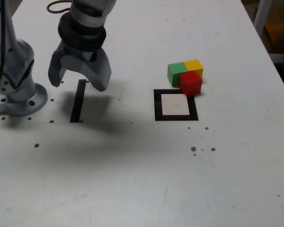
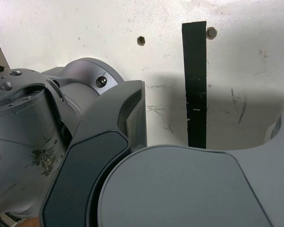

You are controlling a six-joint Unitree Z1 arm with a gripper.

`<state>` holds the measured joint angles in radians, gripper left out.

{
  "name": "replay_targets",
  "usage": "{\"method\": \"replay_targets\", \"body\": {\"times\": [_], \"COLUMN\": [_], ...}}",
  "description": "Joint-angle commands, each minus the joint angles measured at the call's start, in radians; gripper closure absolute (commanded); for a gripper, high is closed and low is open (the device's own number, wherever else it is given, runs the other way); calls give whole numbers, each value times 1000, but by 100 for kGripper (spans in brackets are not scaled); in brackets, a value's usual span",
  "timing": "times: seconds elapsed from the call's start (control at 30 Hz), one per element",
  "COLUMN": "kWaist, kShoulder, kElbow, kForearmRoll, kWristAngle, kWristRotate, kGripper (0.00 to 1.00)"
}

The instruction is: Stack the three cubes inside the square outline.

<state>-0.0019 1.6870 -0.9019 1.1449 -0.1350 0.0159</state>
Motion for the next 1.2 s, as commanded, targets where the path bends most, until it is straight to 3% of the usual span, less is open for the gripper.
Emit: {"method": "replay_targets", "body": {"times": [0.0, 0.63, 0.73, 0.87, 1.17], "kWaist": [0, 0, -16, -35, -35], "kShoulder": [1, 2, 12, 52, 105], "kElbow": [-4, -26, -84, -240, -435], "kForearmRoll": [8, 53, 87, 196, 248], "kWristAngle": [0, 30, 41, 36, 12], "kWristRotate": [-1, 3, 1, -17, -86], "kGripper": [0, 1, 1, 1, 0]}}
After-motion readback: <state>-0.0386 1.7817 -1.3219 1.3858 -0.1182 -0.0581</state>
